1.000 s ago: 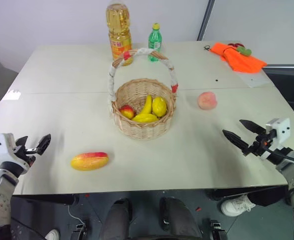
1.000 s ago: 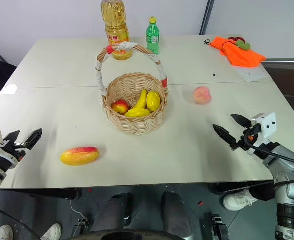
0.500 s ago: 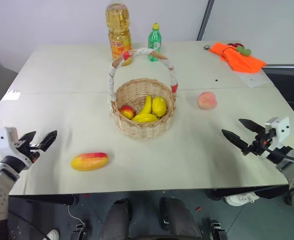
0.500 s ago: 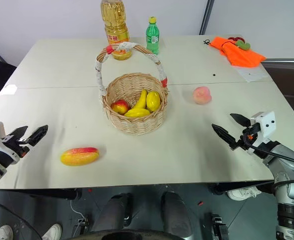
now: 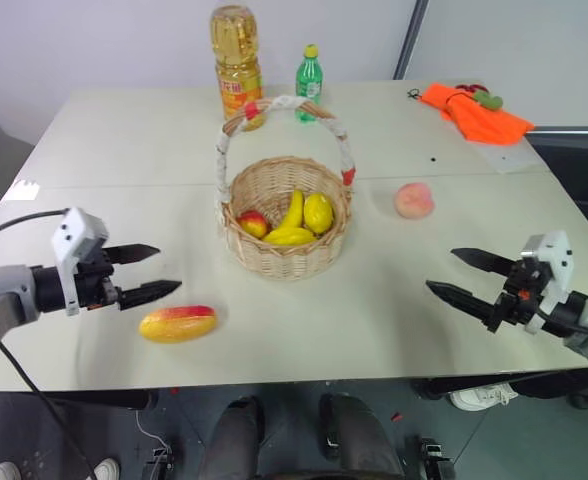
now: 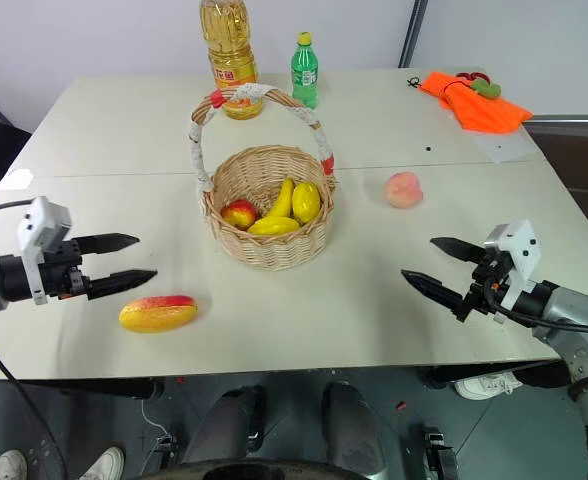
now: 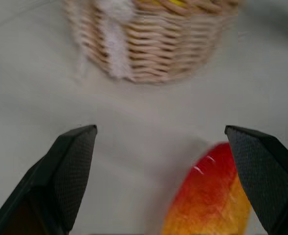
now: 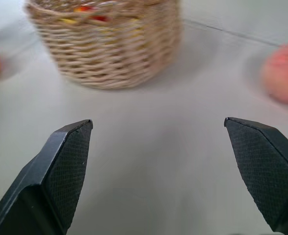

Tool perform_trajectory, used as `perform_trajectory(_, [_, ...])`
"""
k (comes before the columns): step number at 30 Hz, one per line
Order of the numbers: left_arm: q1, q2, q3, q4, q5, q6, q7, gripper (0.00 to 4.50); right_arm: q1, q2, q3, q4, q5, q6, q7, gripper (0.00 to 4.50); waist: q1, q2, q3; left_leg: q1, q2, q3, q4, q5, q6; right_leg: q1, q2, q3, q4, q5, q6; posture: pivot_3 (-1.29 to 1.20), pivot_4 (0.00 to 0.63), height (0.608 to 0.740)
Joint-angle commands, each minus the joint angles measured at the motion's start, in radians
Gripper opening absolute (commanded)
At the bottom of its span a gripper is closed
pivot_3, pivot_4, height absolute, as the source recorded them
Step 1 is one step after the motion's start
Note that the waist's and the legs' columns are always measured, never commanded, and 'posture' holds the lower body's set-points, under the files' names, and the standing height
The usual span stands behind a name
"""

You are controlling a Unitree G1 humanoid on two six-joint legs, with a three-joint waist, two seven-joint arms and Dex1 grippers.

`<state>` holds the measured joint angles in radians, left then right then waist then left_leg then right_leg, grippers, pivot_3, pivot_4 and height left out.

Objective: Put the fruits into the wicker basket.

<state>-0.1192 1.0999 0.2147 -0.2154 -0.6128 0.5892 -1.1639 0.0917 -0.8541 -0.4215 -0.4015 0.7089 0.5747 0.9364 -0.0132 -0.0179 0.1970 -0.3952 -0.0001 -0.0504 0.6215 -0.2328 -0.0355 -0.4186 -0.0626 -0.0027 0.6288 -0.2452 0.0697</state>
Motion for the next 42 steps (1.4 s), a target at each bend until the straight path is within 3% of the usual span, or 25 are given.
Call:
perform_trajectory(1, [-0.03, 0.065, -0.103, 0.018, 0.115, -0.102, -0.108, 4.5, -0.016, -0.045, 0.013, -0.105, 0.034, 0.041, 0.009, 4.48, -0.001, 0.0, 0.0, 0.0, 0.0, 0.0, 0.0, 0.0, 0.0, -0.001, 0.0, 0.0, 0.0, 0.0, 0.0, 0.0, 0.15, 0.74])
perform_trajectory(11, [-0.096, 0.066, -0.292, 0.046, 0.311, -0.25, -0.182, 4.5, -0.08, -0.046, 0.061, -0.135, 0.024, 0.052, -0.001, 4.48, 0.005, 0.0, 0.0, -0.012, -0.002, -0.001, 0.001, 0.0, 0.0, -0.01, 0.003, -0.001, 0.0, 0.002, -0.002, 0.0, 0.15, 0.74])
perform_trajectory(30, [-0.026, 0.09, -0.262, -0.045, 0.314, -0.216, -0.182, 4.5, -0.068, -0.025, 0.104, -0.069, -0.042, -0.06, 0.052, 4.48, 0.003, 0.0, 0.0, -0.012, 0.0, -0.002, 0.008, 0.0, 0.001, -0.008, 0.006, -0.001, 0.003, 0.003, 0.0, 0.0, 0.15, 0.74])
perform_trajectory(33, [-0.013, 0.104, -0.266, -0.036, 0.329, -0.227, -0.195, 3.59, -0.081, -0.023, 0.099, -0.067, -0.036, -0.061, 0.046, 4.5, 0.002, 0.0, 0.0, -0.012, 0.0, -0.001, 0.009, 0.0, 0.001, -0.008, 0.006, -0.001, 0.003, 0.003, 0.0, 0.0, 0.15, 0.74])
perform_trajectory(36, [-0.003, 0.109, -0.261, -0.025, 0.346, -0.242, -0.188, 2.1, -0.091, -0.022, 0.088, -0.065, -0.026, -0.06, 0.043, 4.5, 0.001, 0.0, 0.0, -0.011, 0.0, -0.001, 0.009, 0.0, 0.001, -0.008, 0.007, -0.001, 0.003, 0.003, 0.0, 0.0, 0.15, 0.74])
perform_trajectory(37, [-0.004, 0.108, -0.26, -0.021, 0.355, -0.245, -0.18, 1.89, -0.093, -0.022, 0.081, -0.066, -0.02, -0.059, 0.043, 4.5, 0.001, 0.0, 0.0, -0.011, 0.0, -0.001, 0.009, 0.0, 0.001, -0.008, 0.007, -0.001, 0.003, 0.003, 0.0, 0.0, 0.15, 0.74])
perform_trajectory(39, [-0.002, 0.098, -0.235, -0.012, 0.34, -0.252, -0.177, 1.89, -0.099, -0.026, 0.063, -0.071, -0.003, -0.05, 0.041, 4.5, 0.001, 0.0, 0.0, -0.011, 0.0, -0.001, 0.009, 0.0, 0.001, -0.008, 0.007, -0.001, 0.003, 0.003, 0.0, 0.0, 0.15, 0.74])
perform_trajectory(42, [-0.035, 0.053, -0.127, -0.027, 0.202, -0.154, -0.16, 1.89, -0.097, -0.039, 0.03, -0.079, 0.021, -0.034, 0.044, 4.5, 0.002, 0.0, 0.0, -0.011, 0.0, -0.002, 0.009, 0.0, 0.001, -0.008, 0.007, -0.001, 0.003, 0.004, 0.0, 0.0, 0.15, 0.74])
